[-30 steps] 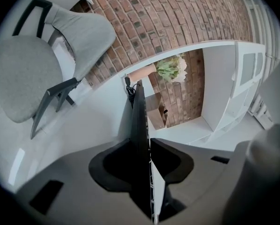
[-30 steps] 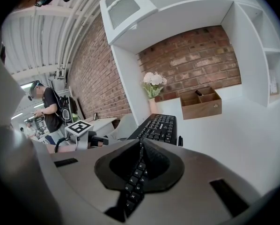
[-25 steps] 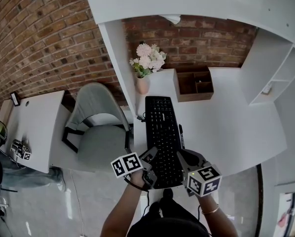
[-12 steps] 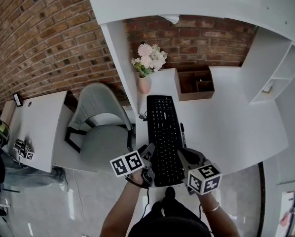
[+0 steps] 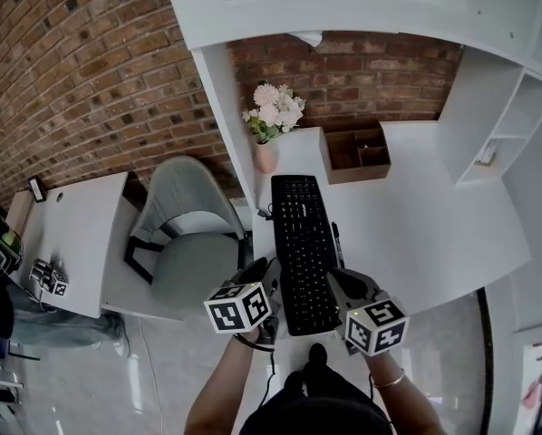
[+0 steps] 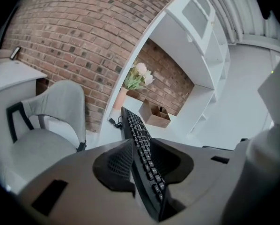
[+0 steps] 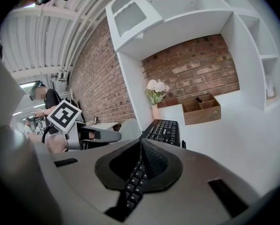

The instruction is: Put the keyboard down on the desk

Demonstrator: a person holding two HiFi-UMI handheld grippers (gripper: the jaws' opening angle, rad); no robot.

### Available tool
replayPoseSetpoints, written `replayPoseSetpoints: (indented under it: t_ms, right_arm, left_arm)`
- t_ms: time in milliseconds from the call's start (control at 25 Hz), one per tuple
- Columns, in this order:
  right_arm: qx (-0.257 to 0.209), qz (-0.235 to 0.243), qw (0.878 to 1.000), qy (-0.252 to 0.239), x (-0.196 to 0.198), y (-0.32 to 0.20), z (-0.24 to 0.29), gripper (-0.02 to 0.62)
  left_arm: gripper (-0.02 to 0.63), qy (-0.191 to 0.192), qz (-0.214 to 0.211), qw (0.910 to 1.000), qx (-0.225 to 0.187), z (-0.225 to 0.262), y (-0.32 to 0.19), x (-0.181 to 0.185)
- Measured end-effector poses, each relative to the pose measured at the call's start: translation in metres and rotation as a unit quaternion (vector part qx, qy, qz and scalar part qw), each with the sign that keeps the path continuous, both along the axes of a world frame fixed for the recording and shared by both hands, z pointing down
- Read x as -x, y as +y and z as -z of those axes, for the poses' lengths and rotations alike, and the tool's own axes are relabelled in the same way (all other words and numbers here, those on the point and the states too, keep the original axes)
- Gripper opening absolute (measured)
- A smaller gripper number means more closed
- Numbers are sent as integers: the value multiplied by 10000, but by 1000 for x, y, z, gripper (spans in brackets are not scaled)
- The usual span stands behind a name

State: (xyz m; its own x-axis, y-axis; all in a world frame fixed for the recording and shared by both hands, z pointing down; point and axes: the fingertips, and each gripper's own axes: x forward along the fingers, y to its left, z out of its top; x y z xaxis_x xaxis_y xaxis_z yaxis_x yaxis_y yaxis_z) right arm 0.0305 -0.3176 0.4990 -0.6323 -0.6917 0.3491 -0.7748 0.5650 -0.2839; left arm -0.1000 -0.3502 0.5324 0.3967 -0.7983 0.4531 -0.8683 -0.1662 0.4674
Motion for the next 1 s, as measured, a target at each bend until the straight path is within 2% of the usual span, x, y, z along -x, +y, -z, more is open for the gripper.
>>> replayPoseSetpoints:
  t_ms: [200, 480, 640, 1000]
  right_arm:
    - [-205, -72, 9998, -15, -1, 12, 14, 8]
    - [-565, -140, 9983, -27, -2, 34, 33, 6]
    - [-685, -163, 9975, -48, -3, 50, 38, 5]
    - [-787, -337, 9962, 175, -2, 84, 43, 3]
  left_arm:
    - [66, -544, -228, 9968, -546, 36, 15, 0]
    - [40, -769, -478, 9888, -1189, 77, 43, -1]
    - [18, -832, -589, 9859, -1330, 87, 64, 0]
    - [15, -848, -777, 9843, -1342, 87, 111, 6]
